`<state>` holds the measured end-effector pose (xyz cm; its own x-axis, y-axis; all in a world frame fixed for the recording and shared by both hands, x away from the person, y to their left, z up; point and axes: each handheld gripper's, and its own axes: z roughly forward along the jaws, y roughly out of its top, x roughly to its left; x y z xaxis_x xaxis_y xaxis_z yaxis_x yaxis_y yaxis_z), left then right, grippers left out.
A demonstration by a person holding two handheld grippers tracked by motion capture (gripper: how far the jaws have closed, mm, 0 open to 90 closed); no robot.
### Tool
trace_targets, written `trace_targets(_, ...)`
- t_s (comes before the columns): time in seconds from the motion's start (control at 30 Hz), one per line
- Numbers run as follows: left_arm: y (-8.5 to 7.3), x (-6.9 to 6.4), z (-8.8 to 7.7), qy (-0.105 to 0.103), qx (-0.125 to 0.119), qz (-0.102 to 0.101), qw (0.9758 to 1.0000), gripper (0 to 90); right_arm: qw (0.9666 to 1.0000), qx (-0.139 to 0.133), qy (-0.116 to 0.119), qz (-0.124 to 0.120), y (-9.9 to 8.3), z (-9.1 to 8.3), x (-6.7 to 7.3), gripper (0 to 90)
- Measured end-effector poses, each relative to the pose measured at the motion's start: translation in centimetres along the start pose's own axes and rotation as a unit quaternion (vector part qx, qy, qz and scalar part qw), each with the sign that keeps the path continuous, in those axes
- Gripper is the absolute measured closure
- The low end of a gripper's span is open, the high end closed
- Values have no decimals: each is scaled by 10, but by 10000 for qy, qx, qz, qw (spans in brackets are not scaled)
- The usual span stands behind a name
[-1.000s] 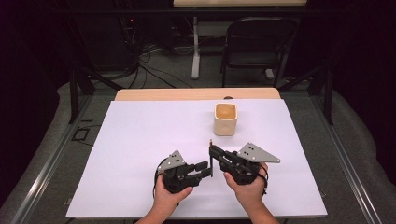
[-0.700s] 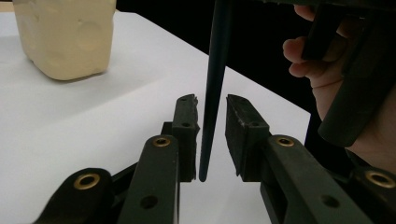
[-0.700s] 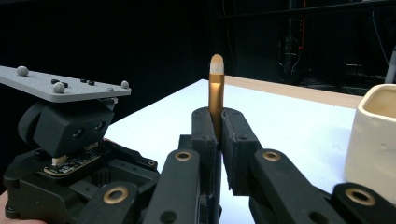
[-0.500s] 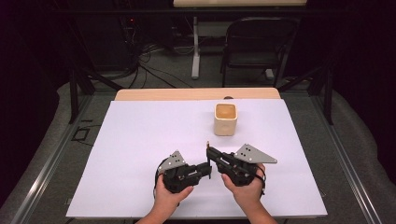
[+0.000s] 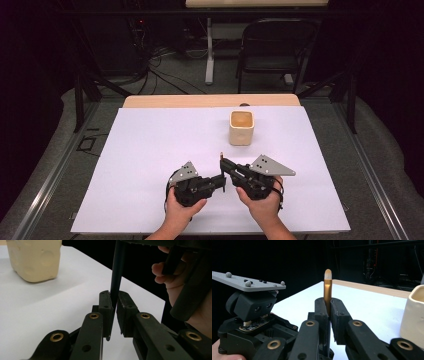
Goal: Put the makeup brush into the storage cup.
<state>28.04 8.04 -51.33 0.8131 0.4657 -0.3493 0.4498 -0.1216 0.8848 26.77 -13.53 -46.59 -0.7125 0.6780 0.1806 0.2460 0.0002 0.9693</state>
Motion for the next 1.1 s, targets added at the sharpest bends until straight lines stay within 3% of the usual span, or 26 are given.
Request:
trace_targets(0.8, 1, -1, -1, 43, 14, 192, 9998, 841, 10000, -6, 62, 13, 1, 1, 0, 834)
trace_targets(1.1, 1, 0, -5, 145, 65, 297, 9994, 842, 9999, 35, 144, 23, 2, 1, 1, 775)
